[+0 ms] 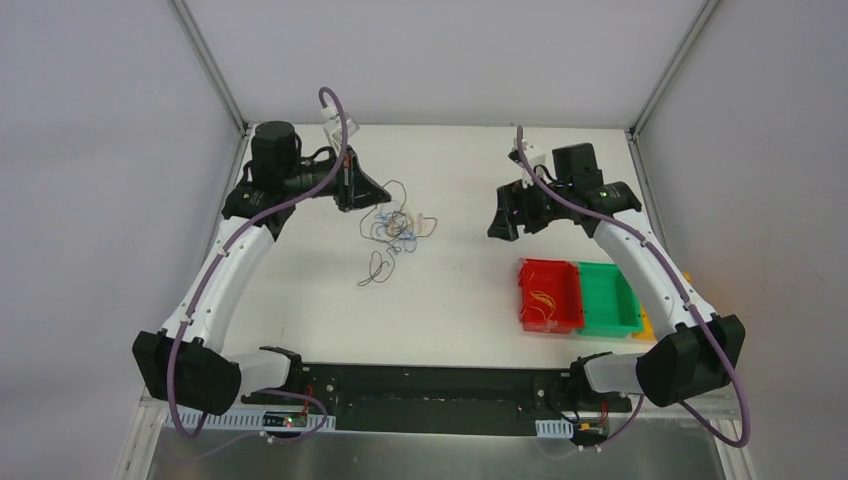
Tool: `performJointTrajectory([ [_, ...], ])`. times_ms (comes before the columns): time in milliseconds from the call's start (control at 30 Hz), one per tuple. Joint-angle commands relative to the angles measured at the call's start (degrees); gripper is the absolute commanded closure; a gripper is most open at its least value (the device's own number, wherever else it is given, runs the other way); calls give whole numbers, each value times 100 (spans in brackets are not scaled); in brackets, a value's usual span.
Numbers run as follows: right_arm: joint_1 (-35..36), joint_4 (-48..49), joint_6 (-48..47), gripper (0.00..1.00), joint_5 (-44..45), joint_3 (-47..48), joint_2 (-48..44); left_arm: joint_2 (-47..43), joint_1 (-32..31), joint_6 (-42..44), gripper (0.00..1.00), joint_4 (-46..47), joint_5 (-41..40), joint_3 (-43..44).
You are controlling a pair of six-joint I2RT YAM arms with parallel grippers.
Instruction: Untangle the cables
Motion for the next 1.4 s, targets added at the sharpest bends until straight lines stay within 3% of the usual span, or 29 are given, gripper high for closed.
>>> performJointTrajectory([
  [0, 24, -26, -156, 21, -129, -46, -164, 76, 4, 378, 100, -297, 921, -715],
  [167, 283, 614, -92, 20, -189, -147, -9, 29, 3, 442, 100, -438, 1025, -604],
  [433, 1532, 4881, 856, 18, -331, -1121, 347, 262, -6, 87, 100, -434, 1212, -55],
  [733, 2726, 7021, 741, 21, 384, -618, 1930, 196, -5, -334, 100, -439, 1253, 324],
  [800, 2936, 7622, 558, 24, 821, -724, 2290, 190, -3, -510, 100, -339, 1308, 409],
  [867, 3104, 8323, 336, 39, 1367, -770, 2696, 162, 3, -818, 100, -78, 1488, 432],
  [933, 3135, 8538, 327, 58, 2021, -566, 3120, 68, 23, -1153, 100, 264, 1560, 418],
  [1000, 3071, 8520, 303, 70, 2606, -348, 3459, -79, 117, -1610, 100, 762, 1595, 382],
  [1200, 2501, 8471, -84, 72, 2426, -724, 3563, -373, 497, -3522, 100, 2735, 1789, 350],
  [1367, 1979, 8148, -615, 71, 2260, -1188, 3313, -436, 512, -3637, 100, 2822, 1698, 450],
])
